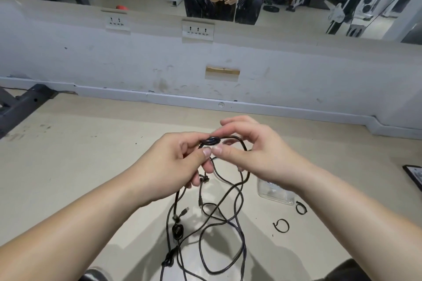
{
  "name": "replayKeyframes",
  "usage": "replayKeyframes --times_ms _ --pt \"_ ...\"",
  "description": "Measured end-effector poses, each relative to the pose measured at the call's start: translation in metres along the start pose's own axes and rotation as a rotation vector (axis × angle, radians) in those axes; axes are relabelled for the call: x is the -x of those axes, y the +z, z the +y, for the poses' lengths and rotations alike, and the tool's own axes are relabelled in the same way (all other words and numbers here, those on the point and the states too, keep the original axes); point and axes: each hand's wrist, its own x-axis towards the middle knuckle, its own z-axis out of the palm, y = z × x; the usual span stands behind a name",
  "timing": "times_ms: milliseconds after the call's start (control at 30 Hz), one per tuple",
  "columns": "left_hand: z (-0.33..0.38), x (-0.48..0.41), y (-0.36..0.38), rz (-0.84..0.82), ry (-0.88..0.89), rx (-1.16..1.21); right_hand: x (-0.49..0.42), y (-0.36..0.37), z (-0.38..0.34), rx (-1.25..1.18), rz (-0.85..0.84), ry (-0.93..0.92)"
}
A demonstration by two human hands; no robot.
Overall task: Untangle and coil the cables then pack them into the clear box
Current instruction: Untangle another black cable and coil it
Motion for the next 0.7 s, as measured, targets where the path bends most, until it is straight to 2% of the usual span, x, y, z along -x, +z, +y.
replayKeyframes --times_ms 67,133,267,367,500,700 --pt "0.001 0.001 0.002 -0.017 0.002 0.009 0.000 0.004 0.001 0.037 -0.020 -0.034" --pt "0.001 0.002 0.003 -0.025 -0.022 0.059 -0.001 0.007 0.001 -0.059 -0.025 0.004" --pt "-0.001 0.001 0.000 0.009 -0.097 0.108 -0.006 0.001 -0.005 -0.432 0.152 0.205" --pt "-0.001 -0.004 -0.001 0.073 -0.085 0.127 -0.008 -0.007 -0.005 -0.494 0.213 0.311" --pt "-0.003 -0.009 -0.005 0.221 -0.027 -0.023 -0.008 -0.008 -0.005 -0.509 0.090 0.343" --pt "-0.006 -0.004 -0.004 0.188 0.051 -0.135 0.001 0.001 -0.003 -0.430 -0.117 0.337"
